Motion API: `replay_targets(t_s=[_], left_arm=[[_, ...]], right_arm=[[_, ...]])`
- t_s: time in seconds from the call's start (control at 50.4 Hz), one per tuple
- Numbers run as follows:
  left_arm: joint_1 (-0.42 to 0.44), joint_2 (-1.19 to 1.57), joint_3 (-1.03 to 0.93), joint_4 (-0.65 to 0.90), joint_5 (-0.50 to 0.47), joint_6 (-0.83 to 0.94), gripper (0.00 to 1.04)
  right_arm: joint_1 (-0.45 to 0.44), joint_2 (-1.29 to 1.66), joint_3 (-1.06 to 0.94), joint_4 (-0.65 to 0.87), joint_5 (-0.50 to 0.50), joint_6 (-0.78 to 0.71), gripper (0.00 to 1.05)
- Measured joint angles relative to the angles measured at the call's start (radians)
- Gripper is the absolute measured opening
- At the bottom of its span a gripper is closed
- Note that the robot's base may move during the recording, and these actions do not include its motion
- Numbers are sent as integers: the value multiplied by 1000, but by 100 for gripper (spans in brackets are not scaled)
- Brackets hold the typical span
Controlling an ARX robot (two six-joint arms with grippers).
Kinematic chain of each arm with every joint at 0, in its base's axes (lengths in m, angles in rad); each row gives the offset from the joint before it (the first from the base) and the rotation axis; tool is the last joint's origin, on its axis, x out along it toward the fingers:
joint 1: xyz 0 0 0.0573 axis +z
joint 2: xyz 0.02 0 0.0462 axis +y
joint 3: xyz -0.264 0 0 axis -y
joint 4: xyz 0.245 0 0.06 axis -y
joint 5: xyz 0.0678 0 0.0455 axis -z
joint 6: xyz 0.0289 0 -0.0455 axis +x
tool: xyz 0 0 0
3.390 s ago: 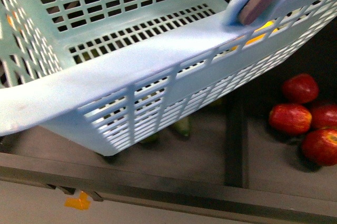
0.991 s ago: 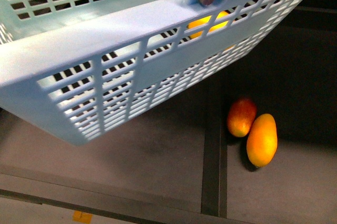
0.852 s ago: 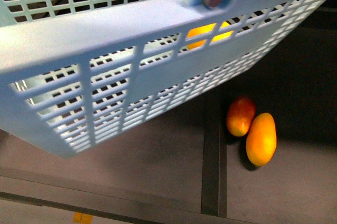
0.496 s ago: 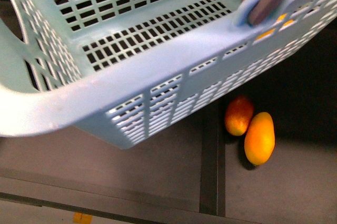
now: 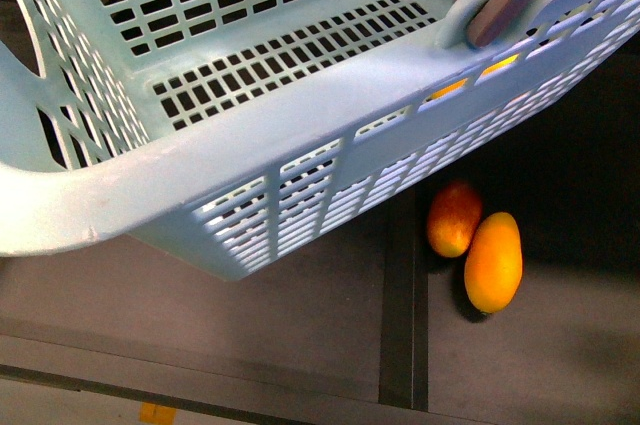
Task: Pick lemon and mango into basket
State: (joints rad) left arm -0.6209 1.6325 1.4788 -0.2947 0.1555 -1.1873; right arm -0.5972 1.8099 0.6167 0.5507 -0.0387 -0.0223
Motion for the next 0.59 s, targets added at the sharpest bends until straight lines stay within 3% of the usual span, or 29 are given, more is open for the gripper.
replay_targets(t_s=[0.595], left_arm=[[0,0,0,0,-5,0,5]], right_arm=[[-18,507,277,56,18,32,96]])
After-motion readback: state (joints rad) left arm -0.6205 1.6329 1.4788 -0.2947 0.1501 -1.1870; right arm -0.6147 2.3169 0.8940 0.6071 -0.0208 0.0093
